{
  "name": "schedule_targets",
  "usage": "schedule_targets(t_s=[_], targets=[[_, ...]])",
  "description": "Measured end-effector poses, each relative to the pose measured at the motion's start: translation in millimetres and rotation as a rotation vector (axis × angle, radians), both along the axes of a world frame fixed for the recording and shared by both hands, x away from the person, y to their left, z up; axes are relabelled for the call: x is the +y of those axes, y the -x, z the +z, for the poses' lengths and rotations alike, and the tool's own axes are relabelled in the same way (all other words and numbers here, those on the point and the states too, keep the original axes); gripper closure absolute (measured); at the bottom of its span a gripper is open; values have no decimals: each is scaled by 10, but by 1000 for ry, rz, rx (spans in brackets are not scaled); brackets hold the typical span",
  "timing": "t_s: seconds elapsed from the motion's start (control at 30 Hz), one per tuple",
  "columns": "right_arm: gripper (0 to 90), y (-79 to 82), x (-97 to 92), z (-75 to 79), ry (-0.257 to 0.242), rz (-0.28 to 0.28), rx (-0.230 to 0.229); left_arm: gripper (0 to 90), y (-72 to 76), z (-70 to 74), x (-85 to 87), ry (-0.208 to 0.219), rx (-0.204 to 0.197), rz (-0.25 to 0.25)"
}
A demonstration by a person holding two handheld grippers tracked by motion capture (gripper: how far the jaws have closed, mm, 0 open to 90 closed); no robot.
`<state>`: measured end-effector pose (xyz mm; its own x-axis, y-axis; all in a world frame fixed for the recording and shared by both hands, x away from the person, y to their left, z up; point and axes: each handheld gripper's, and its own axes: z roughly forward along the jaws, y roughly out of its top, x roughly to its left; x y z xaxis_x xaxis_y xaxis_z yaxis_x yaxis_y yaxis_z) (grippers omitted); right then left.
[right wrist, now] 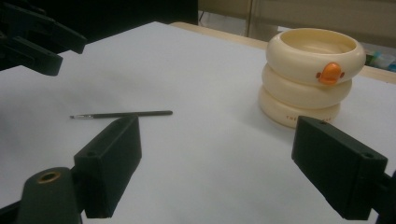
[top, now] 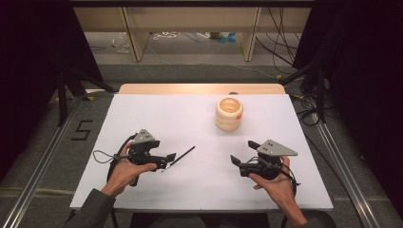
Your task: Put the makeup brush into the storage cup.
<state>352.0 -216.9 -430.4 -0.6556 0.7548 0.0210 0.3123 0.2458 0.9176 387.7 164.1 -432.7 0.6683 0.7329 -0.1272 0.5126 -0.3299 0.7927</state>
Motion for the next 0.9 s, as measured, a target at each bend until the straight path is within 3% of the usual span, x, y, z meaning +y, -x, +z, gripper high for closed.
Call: schedule_targets(t_s=[0.07, 0.27, 0.37, 0.43, 0.5, 0.6, 0.63, 0.77, 0.9], targets=[[169, -11, 22, -17, -20, 10, -8, 165, -35, -6, -31, -14, 10, 5], [171, -11, 18, -16, -14, 14, -6, 182, -124, 1, -98, -89, 55, -20], [171, -9, 9, -15, -13, 14, -6, 187, -147, 6, -141, -103, 69, -29], [171, -3, 5, -11, -1, 9, 2, 207, -171, 1, -162, -130, 73, -51], [171, -5, 17, -18, -3, 9, 0, 221, -208, -17, -194, -171, 104, -74], [174, -1, 18, -13, 8, 23, 12, 238, -230, -21, -213, -195, 124, -82], [174, -8, 25, -23, -1, 25, 3, 239, -258, -30, -237, -233, 142, -107], [174, 0, 15, -12, 8, 27, 10, 255, -281, -42, -288, -262, 157, -114], [174, -7, 28, -24, -5, 33, 3, 270, -308, -46, -356, -321, 176, -149]])
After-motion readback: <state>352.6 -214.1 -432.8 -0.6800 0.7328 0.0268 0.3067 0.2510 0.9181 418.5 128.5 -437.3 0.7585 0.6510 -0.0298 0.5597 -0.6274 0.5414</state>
